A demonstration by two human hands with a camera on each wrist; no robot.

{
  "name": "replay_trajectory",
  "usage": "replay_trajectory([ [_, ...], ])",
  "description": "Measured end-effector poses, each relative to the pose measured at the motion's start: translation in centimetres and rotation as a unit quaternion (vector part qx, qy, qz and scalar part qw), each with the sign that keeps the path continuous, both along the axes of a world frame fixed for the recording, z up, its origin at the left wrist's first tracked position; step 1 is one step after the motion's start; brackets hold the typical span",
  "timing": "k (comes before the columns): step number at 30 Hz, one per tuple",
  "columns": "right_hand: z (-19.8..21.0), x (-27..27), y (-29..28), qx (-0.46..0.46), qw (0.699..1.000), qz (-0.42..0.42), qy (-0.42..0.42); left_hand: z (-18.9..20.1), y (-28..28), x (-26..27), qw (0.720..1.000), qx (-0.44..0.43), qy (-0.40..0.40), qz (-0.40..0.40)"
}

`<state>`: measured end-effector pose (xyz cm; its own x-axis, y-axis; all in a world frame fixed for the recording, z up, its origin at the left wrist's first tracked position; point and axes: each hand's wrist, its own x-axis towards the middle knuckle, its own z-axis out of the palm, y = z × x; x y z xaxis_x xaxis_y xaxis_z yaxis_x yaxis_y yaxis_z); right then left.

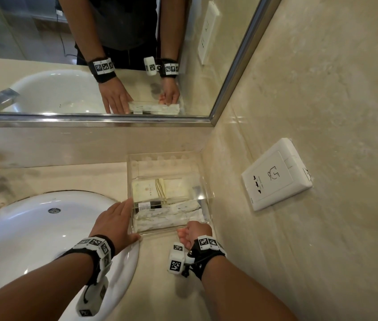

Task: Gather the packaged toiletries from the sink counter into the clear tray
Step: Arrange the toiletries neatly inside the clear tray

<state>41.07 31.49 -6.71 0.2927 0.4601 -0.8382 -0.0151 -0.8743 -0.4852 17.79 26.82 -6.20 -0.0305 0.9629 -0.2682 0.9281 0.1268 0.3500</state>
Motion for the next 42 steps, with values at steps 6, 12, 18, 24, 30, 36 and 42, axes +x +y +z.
replay_trajectory([
  [6, -0.2, -0.5, 0.5, -0.004, 1.000, -0.007, 0.009, -0.2, 0.6, -0.2, 1.000, -0.004, 0.016, -0.011],
  [12, -0.1, -0.9, 1.3, 0.010, 1.000, -0.009, 0.013, -0.7, 1.1, -0.7, 1.000, 0.022, 0.009, -0.007],
  [18, 0.2, -1.4, 2.3, 0.017, 1.000, -0.010, 0.017, -0.7, 2.0, -1.1, 1.000, 0.023, 0.006, -0.001],
  [24, 0.0, -1.7, 3.2, 0.025, 0.999, -0.006, 0.029, -1.1, 2.7, -1.4, 1.000, 0.019, 0.008, 0.011],
  [30, 0.2, -1.7, 4.1, 0.035, 0.996, -0.011, 0.078, -1.3, 3.5, -1.5, 0.999, 0.014, 0.024, 0.019],
  [36, 0.0, -1.6, 4.6, 0.051, 0.994, -0.010, 0.098, -1.3, 4.1, -1.5, 0.999, 0.020, 0.030, 0.022],
  [42, -0.1, -1.6, 4.5, 0.065, 0.992, -0.006, 0.107, -1.1, 4.5, -1.5, 0.999, 0.016, 0.047, 0.008],
])
